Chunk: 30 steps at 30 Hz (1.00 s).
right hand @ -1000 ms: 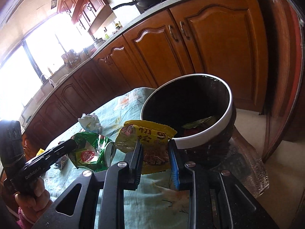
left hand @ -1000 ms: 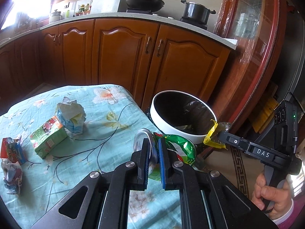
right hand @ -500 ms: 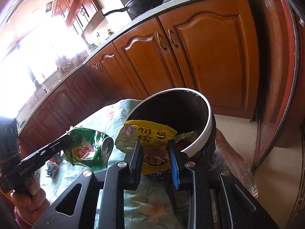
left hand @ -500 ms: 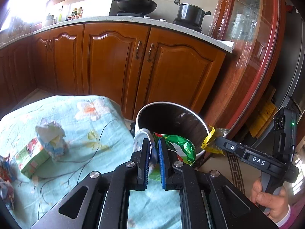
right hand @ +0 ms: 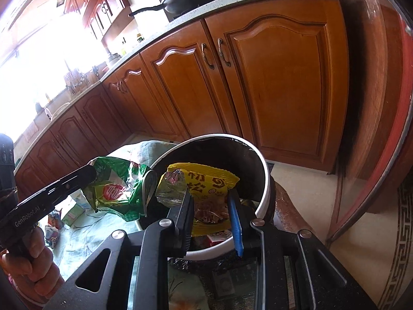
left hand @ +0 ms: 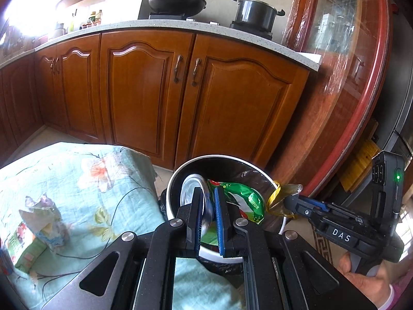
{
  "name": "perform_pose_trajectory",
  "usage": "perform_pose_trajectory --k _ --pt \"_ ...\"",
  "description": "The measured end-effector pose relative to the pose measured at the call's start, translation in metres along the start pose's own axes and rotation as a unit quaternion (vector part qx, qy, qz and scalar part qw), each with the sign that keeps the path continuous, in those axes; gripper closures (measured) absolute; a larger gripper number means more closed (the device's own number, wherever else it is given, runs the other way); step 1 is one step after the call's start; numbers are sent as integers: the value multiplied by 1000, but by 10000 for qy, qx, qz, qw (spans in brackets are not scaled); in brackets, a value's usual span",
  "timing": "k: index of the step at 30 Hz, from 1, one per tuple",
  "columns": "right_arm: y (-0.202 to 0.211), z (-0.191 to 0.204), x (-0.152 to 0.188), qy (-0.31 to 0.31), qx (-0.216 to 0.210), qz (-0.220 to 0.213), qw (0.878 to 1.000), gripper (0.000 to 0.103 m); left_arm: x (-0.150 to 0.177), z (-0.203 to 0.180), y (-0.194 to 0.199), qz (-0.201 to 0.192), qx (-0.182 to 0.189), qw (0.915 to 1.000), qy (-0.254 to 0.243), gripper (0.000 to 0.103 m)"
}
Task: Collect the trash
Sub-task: 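Carry the snack bag and can over the black bin and open both tools, then move both open tools back over the table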
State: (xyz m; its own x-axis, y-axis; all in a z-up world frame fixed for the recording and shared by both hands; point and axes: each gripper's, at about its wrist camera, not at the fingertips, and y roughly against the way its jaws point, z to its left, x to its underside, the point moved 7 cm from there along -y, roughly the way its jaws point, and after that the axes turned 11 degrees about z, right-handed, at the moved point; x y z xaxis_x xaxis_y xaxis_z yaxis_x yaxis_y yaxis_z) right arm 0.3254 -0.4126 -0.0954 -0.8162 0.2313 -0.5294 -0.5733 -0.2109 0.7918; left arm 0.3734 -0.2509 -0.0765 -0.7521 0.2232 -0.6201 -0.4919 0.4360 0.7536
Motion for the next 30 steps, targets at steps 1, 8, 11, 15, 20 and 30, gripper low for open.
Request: perform_pose_trajectory --k 1,8,11,15,20,30 --pt "-3 -2 -1 4 18 36 10000 77 -2 0 -5 23 -21 10000 -13 96" --pt "-19 -10 -8 57 67 248 9997 77 -13 -2 -36 194 -102 9998 1 96" --pt "-27 -12 -11 56 59 355 9993 77 -16 0 -48 276 -107 9996 41 95" --pt "-36 -14 -12 13 -5 504 9987 69 -19 -1 -59 438 23 9990 127 92" --pt "-33 -15 -10 -73 -76 454 9989 48 -20 -1 -54 317 26 9994 122 73" --pt "-10 9 7 -241 -509 211 9982 14 22 30 -21 247 -64 9979 587 53"
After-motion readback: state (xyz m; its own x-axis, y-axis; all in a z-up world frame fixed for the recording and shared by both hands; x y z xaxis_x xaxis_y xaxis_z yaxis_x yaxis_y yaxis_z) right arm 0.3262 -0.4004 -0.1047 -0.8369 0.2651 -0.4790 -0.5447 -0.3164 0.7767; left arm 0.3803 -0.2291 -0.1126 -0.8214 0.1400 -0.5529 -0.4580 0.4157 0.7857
